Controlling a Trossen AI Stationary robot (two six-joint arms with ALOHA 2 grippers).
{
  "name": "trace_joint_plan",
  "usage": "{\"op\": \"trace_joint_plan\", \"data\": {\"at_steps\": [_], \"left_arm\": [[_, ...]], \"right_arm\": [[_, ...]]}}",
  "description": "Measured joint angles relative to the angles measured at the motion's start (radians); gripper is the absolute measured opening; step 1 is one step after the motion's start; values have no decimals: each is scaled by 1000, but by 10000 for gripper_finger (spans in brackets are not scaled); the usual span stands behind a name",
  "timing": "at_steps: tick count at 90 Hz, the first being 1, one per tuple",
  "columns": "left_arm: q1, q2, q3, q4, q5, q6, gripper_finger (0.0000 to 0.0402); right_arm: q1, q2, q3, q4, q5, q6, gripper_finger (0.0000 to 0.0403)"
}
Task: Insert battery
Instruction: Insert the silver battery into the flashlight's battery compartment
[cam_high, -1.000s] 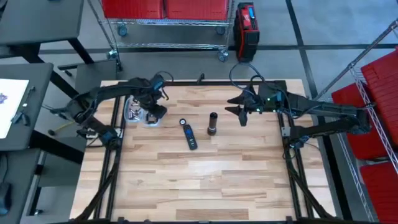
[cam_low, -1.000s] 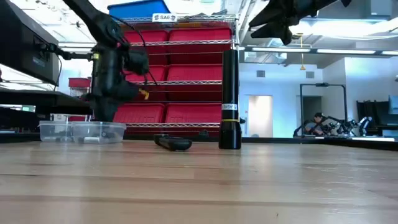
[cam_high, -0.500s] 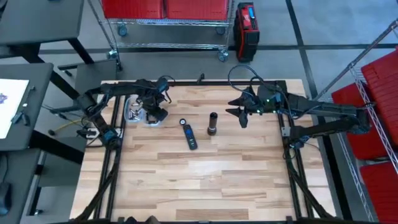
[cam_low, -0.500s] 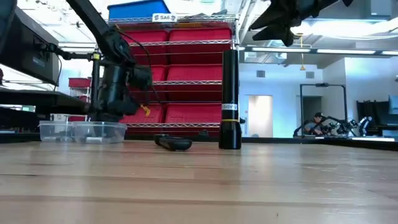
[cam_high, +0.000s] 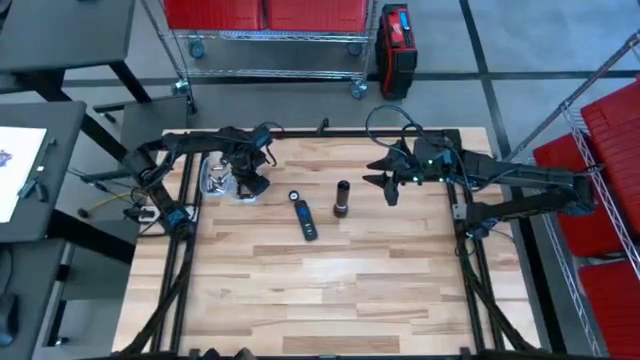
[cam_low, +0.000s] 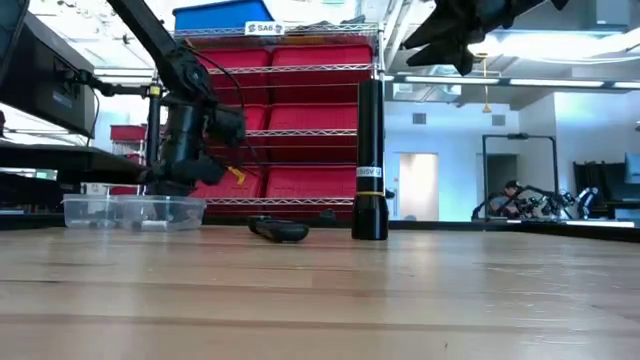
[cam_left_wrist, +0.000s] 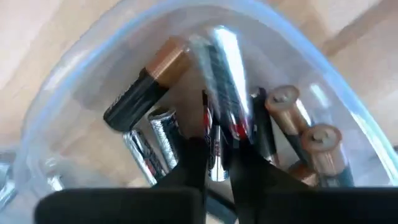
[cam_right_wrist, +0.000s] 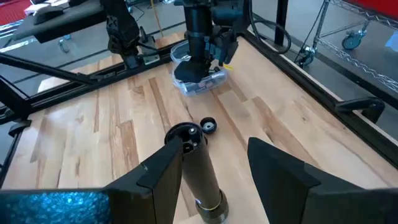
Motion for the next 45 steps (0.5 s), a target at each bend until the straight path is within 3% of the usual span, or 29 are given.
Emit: {"op": "trace_joint_plan", "data": {"at_steps": [19, 28, 35, 45], "left_arm": [[-22, -152, 110, -158, -2, 47, 11], [-39, -244, 198, -157, 7, 58, 9], [-49, -315, 260, -137, 112, 88, 5], [-85, -411, 337, 14, 292, 98, 3]], "right_arm": [[0, -1, 0, 53, 0, 0, 171], [-10, -2, 0, 125, 0, 2, 171], [-14, -2, 0, 207, 0, 40, 171], [-14, 16, 0, 413, 0, 74, 171]]}}
